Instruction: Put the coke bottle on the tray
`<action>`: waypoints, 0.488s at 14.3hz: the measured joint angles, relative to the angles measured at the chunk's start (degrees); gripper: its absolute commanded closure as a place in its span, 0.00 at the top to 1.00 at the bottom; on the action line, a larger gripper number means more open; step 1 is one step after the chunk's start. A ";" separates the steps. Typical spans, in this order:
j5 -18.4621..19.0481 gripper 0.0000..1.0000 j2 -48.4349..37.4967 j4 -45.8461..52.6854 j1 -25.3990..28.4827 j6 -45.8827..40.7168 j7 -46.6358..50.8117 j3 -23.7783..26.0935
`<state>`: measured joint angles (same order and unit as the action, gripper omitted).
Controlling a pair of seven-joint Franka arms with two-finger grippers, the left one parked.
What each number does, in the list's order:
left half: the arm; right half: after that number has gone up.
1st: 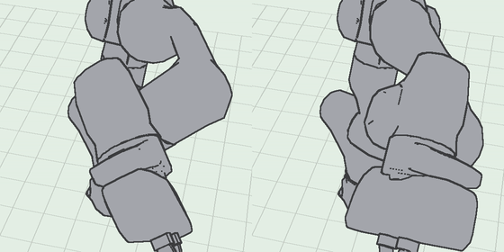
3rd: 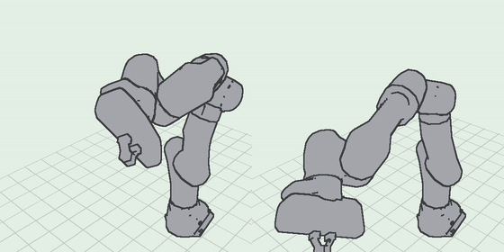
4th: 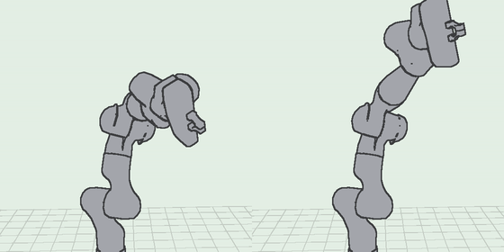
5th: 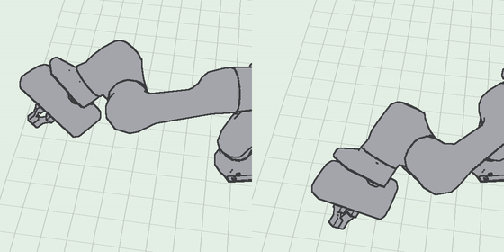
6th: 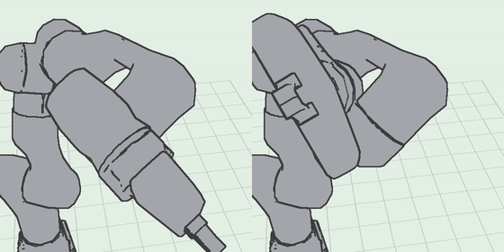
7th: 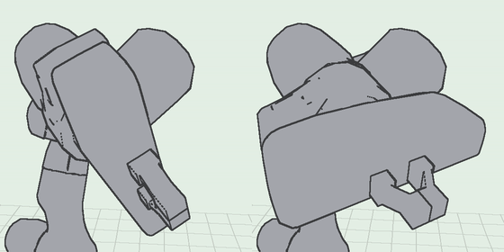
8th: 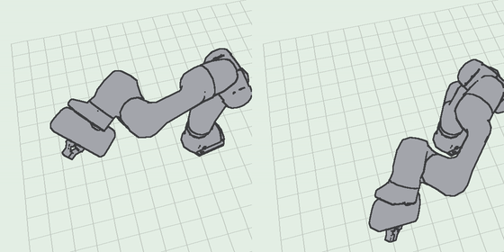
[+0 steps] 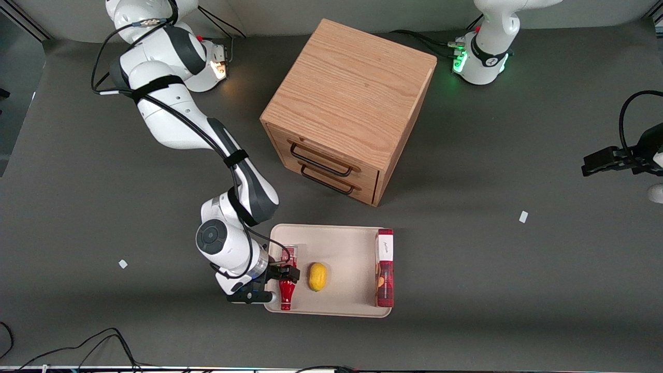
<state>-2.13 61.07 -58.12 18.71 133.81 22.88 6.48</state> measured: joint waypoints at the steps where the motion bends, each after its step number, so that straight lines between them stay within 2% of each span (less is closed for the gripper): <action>1: 0.00 1.00 -1.29 -1.08 -0.13 -0.03 0.00 -0.08; 7: 0.07 1.00 -19.39 -19.68 -3.76 -0.86 -1.98 -1.42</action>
<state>-2.06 41.67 -77.80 14.95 132.96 20.90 5.06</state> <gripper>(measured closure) 0.000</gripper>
